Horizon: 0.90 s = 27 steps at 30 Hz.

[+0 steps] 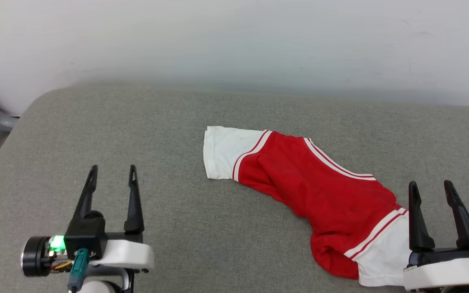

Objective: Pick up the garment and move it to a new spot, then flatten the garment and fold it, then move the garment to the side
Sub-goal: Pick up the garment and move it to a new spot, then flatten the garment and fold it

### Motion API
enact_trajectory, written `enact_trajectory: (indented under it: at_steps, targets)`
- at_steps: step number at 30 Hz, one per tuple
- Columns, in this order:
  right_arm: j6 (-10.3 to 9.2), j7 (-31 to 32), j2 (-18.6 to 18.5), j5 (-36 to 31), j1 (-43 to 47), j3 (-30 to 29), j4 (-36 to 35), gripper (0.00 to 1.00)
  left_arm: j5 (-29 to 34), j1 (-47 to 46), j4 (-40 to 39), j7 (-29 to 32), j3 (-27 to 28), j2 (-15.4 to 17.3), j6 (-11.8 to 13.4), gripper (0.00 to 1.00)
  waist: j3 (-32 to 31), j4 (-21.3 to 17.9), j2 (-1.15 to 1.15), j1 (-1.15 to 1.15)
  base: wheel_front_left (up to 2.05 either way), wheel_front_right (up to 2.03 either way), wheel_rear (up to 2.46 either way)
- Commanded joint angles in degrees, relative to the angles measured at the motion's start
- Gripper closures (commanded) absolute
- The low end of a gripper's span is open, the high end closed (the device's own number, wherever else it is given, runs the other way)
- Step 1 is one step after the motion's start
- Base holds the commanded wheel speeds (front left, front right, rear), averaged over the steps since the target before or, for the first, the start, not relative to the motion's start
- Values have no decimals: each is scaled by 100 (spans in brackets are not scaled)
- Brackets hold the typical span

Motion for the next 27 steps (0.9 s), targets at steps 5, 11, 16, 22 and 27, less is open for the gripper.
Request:
enact_trajectory:
  at_steps: [5, 11, 16, 22, 27]
  targets:
    - [-4, -13, 12, 86, 173, 25, 137, 0, 322, 660, -168, -13, 575, -266, -213, 0, -65, 52, 0, 1, 0, 0, 0]
    - [-5, -13, 12, 161, 291, 63, 287, 0, 648, 1026, -137, -14, 844, -560, -564, 0, -104, 53, 0, 1, 0, 0, 0]
    - [-4, -13, 13, 224, 348, 100, 344, 0, 836, 1166, -28, -13, 949, -750, -866, 0, -117, 18, 0, 1, 0, 0, 0]
    - [-4, -13, 13, 263, 381, 148, 384, 0, 1034, 1229, 61, -13, 1051, -905, -1093, 0, -120, -28, 0, 1, 0, 0, 0]
    - [-4, -13, 13, 283, 401, 147, 413, 0, 1148, 1247, 105, -13, 1154, -976, -1202, 0, -132, -38, 0, 1, 0, 0, 0]
